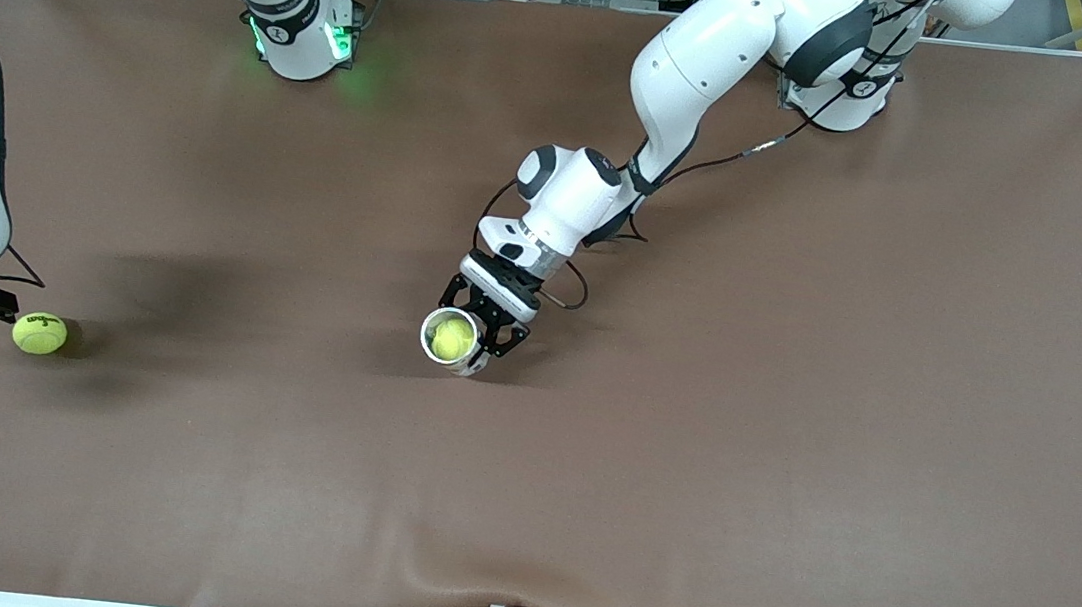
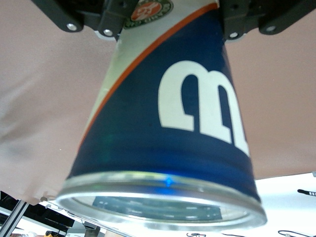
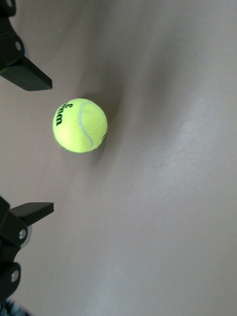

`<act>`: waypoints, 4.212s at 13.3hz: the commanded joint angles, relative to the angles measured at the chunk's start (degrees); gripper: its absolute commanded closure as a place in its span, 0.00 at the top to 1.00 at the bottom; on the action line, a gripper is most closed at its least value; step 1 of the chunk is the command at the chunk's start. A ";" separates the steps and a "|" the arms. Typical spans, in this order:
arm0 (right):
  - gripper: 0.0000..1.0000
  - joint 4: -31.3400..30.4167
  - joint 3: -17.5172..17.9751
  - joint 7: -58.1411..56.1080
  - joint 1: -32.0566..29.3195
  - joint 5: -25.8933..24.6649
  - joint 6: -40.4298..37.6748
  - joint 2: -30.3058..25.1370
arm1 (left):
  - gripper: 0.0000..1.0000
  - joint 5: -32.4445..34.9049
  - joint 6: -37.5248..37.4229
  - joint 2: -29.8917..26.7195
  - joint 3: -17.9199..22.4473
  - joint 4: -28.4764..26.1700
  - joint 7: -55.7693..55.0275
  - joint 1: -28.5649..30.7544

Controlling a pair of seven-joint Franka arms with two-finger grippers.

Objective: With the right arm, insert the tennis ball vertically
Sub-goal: 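Move the right gripper to the second tennis ball, then grasp the second tennis ball with the right gripper, then carry the second ball over the can opening with the right gripper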

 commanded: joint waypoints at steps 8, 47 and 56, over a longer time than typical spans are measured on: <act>1.00 -4.25 0.99 -1.51 -4.56 8.86 7.17 3.20 | 0.61 -0.66 0.97 0.95 0.76 1.78 -0.49 -0.87; 0.00 0.06 1.43 55.64 36.01 15.36 -26.66 -21.22 | 0.76 -0.57 0.88 1.12 0.76 1.69 -0.49 -0.78; 0.00 0.49 1.34 89.80 53.70 14.75 -8.13 -12.54 | 0.81 -0.31 0.88 0.77 0.76 1.25 -0.22 -0.60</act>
